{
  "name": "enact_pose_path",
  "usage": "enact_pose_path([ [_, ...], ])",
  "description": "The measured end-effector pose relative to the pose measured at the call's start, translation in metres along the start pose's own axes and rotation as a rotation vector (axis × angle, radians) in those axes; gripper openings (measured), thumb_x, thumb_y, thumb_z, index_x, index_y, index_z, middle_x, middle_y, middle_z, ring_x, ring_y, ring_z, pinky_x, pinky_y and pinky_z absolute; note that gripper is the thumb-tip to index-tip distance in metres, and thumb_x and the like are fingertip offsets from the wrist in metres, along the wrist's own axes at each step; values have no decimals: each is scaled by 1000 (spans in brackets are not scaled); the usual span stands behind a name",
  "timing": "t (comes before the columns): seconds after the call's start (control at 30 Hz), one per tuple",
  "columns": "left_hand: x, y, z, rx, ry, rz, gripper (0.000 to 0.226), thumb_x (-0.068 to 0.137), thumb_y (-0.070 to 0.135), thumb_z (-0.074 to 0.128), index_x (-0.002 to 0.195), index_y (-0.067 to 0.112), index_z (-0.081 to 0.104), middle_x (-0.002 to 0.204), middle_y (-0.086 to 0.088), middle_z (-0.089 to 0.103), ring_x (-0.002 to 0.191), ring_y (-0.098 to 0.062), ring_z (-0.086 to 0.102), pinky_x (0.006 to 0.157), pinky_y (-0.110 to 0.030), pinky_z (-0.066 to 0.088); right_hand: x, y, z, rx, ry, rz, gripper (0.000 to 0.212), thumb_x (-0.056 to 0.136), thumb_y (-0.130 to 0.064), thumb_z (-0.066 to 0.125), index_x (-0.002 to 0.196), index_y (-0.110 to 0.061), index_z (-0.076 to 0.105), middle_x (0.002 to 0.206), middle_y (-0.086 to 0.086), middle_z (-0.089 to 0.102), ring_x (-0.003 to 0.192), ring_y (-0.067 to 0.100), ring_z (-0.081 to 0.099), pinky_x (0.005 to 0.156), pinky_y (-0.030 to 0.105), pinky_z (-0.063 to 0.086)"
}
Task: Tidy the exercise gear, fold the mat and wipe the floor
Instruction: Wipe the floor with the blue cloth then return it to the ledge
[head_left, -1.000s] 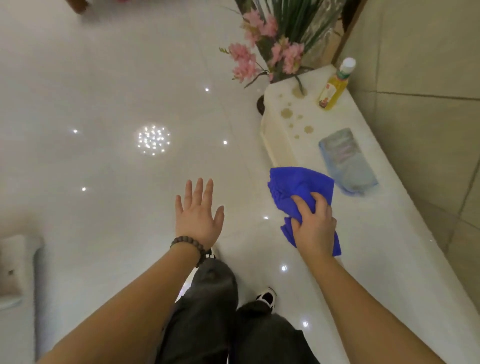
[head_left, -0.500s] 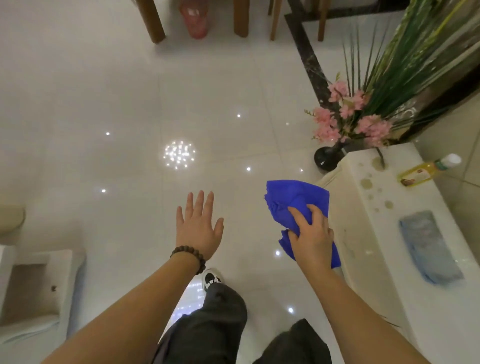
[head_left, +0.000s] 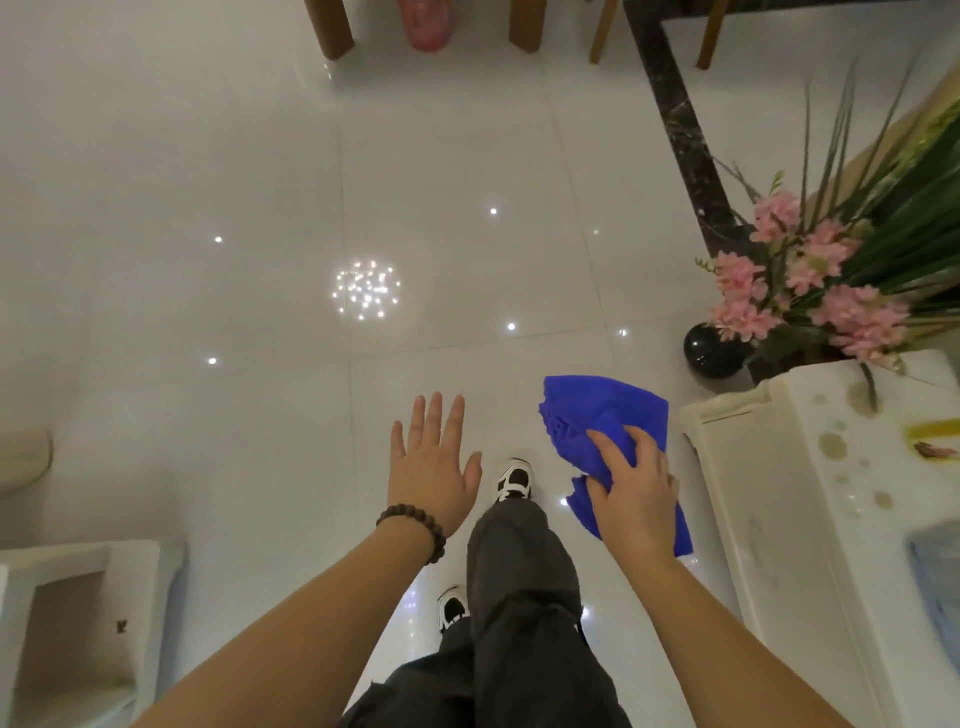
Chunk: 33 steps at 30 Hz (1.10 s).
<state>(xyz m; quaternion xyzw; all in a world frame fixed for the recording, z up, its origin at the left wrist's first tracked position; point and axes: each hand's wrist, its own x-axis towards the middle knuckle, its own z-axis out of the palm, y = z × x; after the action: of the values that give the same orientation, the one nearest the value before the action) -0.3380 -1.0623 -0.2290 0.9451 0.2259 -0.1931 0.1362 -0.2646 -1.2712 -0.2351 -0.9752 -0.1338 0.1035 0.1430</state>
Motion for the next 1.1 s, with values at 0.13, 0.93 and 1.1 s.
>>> enact_pose_path([
  [0.13,59,-2,8,-21,-7,-61,70,100,51,20,147,25,-24,161,-5,-13,148,-24,-12,121,-46,-1,66,-9,35,32,-62,18,56,79,-22,75,130,-17,53,134,16,48,117,35,51,91,49,46],
  [0.93,540,-114,422,0,-10,17,70,99,47,26,152,24,-14,161,-8,-13,148,-24,-13,120,-46,-3,449,122,531,-283,-150,-61,59,92,-52,45,146,-35,29,153,9,20,136,29,23,105,49,24],
  [1.1,548,-106,444,6,-4,72,70,100,50,23,152,23,-14,161,-8,-15,148,-25,-15,119,-45,-4,446,137,553,-133,-152,-11,68,89,-69,19,148,-35,23,157,4,15,143,25,13,115,51,13],
])
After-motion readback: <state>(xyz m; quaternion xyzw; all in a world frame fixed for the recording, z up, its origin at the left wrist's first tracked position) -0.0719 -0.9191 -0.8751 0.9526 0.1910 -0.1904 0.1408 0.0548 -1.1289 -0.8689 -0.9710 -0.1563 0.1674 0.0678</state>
